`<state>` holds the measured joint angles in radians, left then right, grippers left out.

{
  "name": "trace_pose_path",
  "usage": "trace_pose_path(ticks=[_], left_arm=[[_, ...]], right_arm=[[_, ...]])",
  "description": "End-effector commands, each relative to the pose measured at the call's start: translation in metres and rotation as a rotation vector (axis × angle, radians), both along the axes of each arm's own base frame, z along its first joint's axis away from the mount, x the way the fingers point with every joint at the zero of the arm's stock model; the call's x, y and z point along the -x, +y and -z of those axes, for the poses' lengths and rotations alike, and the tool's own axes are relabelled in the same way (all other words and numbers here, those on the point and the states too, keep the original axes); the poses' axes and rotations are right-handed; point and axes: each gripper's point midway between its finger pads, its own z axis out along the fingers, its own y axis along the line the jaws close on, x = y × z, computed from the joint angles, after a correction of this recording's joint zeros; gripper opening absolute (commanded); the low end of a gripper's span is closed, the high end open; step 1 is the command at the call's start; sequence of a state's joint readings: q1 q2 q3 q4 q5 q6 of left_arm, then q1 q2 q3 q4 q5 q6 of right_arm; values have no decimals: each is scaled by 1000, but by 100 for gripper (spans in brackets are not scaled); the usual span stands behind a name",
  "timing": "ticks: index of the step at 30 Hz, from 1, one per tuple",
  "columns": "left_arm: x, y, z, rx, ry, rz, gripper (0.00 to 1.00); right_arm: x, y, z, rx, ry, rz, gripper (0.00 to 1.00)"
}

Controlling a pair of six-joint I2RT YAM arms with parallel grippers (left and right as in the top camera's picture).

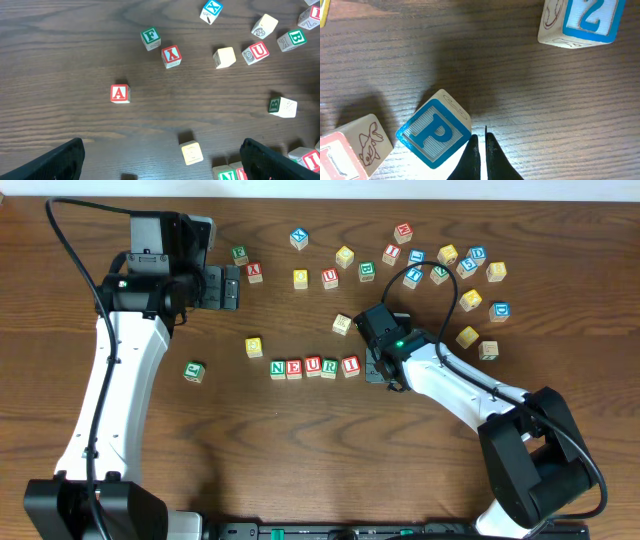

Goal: Spell out NEURIPS

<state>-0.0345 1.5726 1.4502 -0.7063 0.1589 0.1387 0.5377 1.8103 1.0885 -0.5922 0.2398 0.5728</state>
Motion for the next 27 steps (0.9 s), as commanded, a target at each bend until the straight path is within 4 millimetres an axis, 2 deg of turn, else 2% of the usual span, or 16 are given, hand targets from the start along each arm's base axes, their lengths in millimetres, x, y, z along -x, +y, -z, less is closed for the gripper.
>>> trace_pose_path(ticks=[1,27], left_arm=[[-4,0,-12,-1,-31,9,98],[-4,0,-12,-1,-31,8,98]], right_arm=[[-2,-4,3,14,-2,6,1],[-21,6,-4,-2,-80,-74,1]])
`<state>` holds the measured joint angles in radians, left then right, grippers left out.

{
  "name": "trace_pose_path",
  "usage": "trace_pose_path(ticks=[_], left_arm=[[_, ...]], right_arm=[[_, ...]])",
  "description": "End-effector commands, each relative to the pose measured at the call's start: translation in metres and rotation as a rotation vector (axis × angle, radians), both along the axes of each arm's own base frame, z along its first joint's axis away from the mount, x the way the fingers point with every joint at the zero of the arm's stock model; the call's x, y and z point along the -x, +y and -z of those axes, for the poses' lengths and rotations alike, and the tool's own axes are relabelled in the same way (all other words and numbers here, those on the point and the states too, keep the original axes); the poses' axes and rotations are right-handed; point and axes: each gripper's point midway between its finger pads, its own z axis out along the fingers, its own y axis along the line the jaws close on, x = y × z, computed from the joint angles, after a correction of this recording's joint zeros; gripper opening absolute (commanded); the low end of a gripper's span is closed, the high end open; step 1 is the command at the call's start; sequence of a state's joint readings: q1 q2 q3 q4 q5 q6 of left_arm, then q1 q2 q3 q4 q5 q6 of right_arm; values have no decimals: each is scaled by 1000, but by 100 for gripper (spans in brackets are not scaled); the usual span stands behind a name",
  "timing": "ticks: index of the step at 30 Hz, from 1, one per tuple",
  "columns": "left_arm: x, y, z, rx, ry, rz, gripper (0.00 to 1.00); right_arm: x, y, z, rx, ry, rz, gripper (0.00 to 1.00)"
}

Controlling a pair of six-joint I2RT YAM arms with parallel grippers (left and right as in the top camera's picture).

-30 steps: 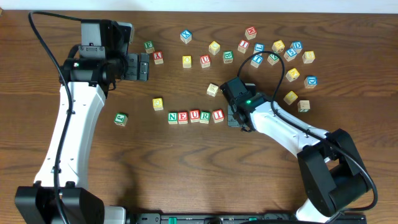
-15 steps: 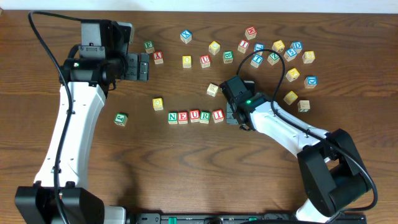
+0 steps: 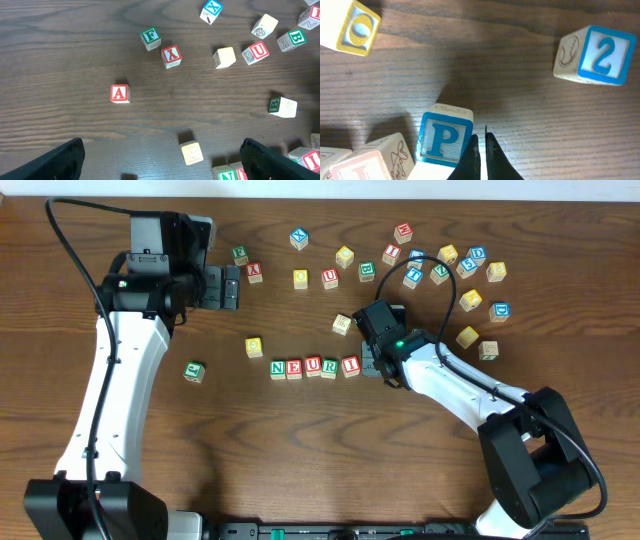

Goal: Spell out NEURIPS

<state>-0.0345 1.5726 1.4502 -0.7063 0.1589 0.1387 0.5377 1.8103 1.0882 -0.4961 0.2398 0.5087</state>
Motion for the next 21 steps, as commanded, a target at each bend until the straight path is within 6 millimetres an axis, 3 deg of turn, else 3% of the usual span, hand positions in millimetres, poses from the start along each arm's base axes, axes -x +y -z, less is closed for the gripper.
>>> trace_pose_path(ticks=[1,21], left_arm=[[-4,0,-12,-1,-31,9,98],[-4,0,-12,-1,-31,9,98]], right_arm=[[-3,-5,3,23,-6,-16,1],[-5,13,2,-30,-5,-129,1]])
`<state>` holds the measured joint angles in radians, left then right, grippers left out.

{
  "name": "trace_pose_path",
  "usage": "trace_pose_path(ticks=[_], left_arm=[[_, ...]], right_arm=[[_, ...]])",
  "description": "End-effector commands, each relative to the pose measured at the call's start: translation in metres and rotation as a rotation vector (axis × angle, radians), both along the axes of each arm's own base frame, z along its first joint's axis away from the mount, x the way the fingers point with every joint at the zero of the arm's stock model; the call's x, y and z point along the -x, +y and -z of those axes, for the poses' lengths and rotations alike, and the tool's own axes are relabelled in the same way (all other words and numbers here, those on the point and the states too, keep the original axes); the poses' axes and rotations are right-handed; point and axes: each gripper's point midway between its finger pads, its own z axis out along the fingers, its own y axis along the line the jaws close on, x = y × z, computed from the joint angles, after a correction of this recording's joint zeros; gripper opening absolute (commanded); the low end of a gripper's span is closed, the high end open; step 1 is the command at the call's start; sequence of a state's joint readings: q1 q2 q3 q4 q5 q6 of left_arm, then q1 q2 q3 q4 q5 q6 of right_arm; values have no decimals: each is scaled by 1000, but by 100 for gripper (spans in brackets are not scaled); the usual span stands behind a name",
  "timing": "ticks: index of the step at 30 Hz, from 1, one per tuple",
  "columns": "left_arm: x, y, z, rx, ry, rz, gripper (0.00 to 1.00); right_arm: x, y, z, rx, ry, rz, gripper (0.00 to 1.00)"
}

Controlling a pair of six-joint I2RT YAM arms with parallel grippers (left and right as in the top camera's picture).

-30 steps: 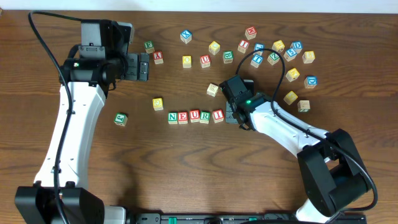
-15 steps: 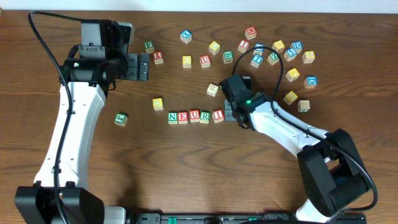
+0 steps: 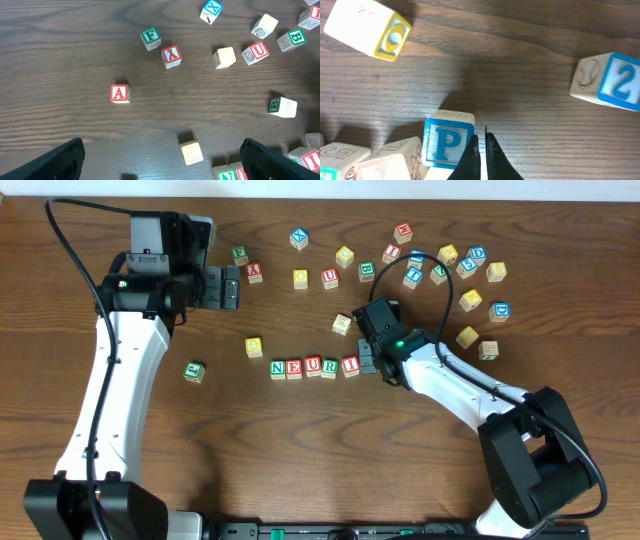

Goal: Spell out NEURIPS

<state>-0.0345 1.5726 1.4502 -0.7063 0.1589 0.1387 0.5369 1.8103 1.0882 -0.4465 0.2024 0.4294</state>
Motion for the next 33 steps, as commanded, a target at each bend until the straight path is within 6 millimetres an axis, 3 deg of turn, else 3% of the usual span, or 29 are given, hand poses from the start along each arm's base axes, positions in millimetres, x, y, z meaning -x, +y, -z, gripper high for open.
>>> trace_pose_path(ticks=[1,10,21,26,33], left_arm=[[-4,0,-12,-1,-31,9,98],[-4,0,-12,-1,-31,9,98],[-4,0,-12,-1,-31,9,98],[-4,0,-12,-1,-31,8,98],[-4,0,-12,-1,-31,9,98]], right_arm=[[2,3,5,-8,19,-48,1],[1,1,5,0,17,-47,1],[-11,-20,1,38,-28,58,1],[-23,-19,-4,9,-71,72,1],[-31,-3,-10,-72,-103,45,3]])
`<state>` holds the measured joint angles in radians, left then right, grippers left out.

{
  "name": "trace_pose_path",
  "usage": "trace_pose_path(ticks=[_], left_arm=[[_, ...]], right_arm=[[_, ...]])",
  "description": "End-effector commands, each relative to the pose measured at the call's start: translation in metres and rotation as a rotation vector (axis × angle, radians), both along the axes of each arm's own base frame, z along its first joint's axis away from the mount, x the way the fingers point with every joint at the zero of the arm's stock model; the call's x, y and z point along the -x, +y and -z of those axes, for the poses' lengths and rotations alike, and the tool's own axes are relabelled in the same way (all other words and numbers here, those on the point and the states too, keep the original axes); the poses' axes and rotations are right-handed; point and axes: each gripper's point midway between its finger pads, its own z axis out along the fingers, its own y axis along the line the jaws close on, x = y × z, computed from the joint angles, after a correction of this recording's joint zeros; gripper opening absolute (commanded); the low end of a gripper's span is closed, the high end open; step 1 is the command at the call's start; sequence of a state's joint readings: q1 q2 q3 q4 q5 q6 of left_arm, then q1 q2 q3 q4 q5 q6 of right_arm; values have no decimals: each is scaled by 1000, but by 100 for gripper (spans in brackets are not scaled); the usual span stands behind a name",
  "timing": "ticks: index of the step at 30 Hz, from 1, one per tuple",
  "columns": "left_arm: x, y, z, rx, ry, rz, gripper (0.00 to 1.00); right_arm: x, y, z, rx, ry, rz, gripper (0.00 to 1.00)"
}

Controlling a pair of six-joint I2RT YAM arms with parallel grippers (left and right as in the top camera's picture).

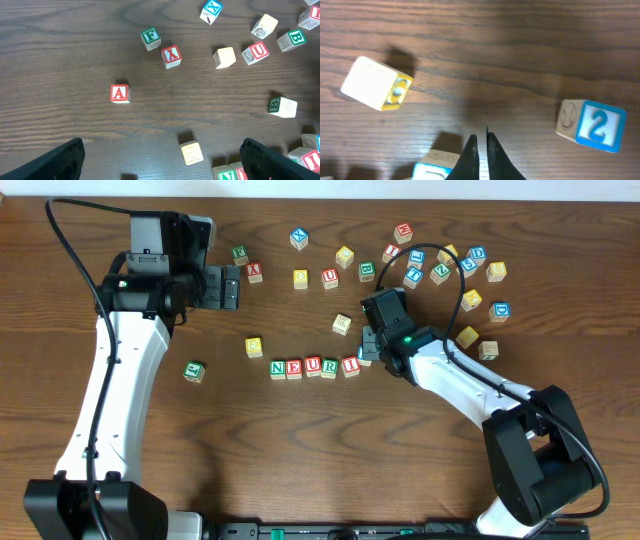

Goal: Spell out NEURIPS

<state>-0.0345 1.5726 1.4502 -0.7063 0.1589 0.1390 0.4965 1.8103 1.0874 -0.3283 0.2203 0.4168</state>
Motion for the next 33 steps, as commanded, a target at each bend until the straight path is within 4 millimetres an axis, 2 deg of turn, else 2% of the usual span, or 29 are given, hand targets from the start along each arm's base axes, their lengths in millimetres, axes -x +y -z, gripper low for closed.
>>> trace_pose_path(ticks=[1,11,17,28,33], left_arm=[[-4,0,-12,-1,-31,8,98],[-4,0,-12,-1,-31,8,98],[-4,0,-12,-1,-31,8,98],[-4,0,-12,-1,-31,8,98],[-4,0,-12,-1,-31,8,98]], right_arm=[[-2,5,3,-46,5,0,3],[2,20,3,-110,27,-51,2],[6,20,6,-102,46,-57,1],[20,37,18,-84,80,-104,1],[20,38,19,-80,80,-106,1]])
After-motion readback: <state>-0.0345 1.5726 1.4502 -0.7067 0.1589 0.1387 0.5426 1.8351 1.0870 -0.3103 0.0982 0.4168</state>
